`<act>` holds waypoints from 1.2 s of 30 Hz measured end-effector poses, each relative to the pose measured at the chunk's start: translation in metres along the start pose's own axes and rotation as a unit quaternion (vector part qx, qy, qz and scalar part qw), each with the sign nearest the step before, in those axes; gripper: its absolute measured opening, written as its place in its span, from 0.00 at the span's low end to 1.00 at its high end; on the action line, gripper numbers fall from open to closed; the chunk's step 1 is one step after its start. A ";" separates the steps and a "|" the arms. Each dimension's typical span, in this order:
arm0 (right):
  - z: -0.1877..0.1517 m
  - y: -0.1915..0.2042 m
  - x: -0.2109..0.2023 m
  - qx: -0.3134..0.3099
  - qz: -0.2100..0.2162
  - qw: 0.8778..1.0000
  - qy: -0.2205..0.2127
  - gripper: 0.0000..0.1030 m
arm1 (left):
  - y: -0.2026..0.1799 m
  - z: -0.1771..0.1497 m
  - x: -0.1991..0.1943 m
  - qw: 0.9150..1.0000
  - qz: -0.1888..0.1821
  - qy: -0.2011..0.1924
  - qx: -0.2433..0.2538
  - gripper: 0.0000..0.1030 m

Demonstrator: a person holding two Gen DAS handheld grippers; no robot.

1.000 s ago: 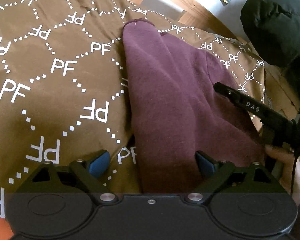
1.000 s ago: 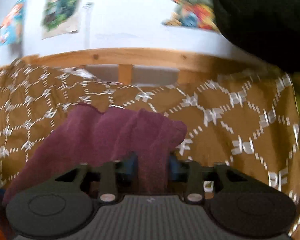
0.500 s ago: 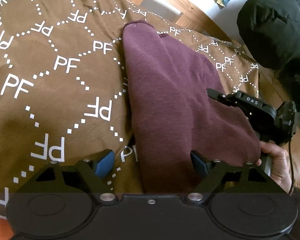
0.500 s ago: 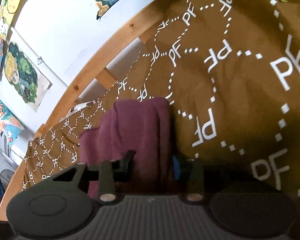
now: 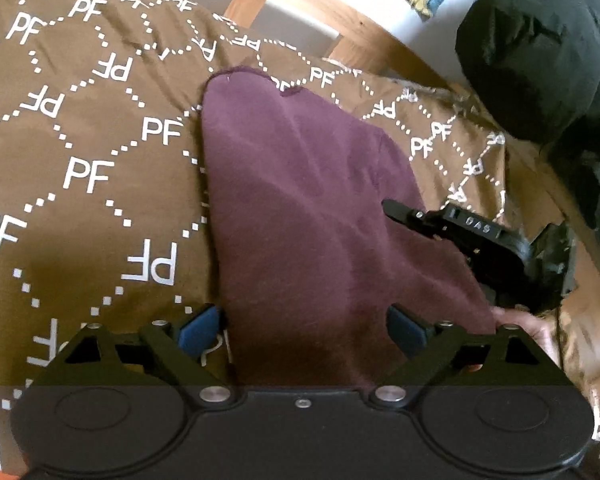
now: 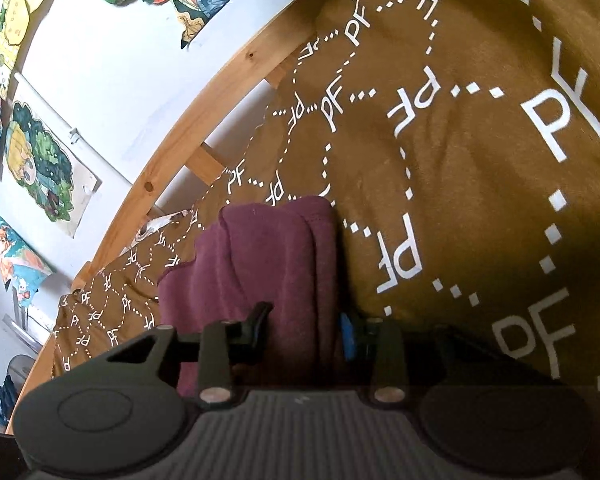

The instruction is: Fold small clothes

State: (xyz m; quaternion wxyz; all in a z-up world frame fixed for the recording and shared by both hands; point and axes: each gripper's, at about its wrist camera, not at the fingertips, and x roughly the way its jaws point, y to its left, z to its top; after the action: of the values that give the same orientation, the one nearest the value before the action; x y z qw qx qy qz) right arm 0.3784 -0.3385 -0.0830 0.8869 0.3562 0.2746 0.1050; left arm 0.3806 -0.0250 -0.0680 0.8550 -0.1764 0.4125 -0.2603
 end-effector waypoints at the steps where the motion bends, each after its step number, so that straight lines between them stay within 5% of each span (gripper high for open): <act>1: 0.000 0.000 0.000 0.001 0.000 1.000 0.000 0.38 | -0.001 0.000 0.003 1.000 0.010 0.004 0.001 0.88; 8: -0.001 0.003 -0.001 0.001 -0.004 1.000 -0.001 0.39 | 0.002 -0.001 0.012 1.000 0.018 0.016 -0.014 0.89; 13: 0.000 0.005 0.000 0.002 -0.004 1.000 -0.001 0.43 | 0.003 -0.001 0.013 0.999 0.030 0.018 -0.020 0.99; 18: 0.000 0.010 0.002 -0.003 0.007 1.000 0.001 0.57 | 0.004 -0.002 0.015 0.999 0.034 0.022 -0.022 0.99; 26: 0.002 0.011 0.004 -0.006 -0.004 1.000 0.002 0.49 | 0.006 -0.001 0.015 0.999 0.025 0.026 -0.027 0.98; 32: 0.002 0.015 0.001 -0.016 -0.007 1.000 -0.001 0.26 | 0.008 0.001 0.011 0.999 -0.001 0.024 -0.043 0.70; 34: 0.003 0.025 -0.005 -0.039 -0.008 0.999 -0.014 0.21 | 0.008 0.002 0.008 0.999 0.000 0.016 -0.050 0.47; 36: 0.003 0.041 -0.014 -0.070 -0.006 0.997 -0.034 0.19 | 0.005 0.006 0.002 0.999 0.004 0.011 -0.050 0.38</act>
State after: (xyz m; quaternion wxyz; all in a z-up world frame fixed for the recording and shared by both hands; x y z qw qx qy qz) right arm 0.3691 -0.3157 -0.0474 0.9190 0.2951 0.2386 0.1065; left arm 0.3879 -0.0213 -0.0680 0.8414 -0.2144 0.4356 -0.2374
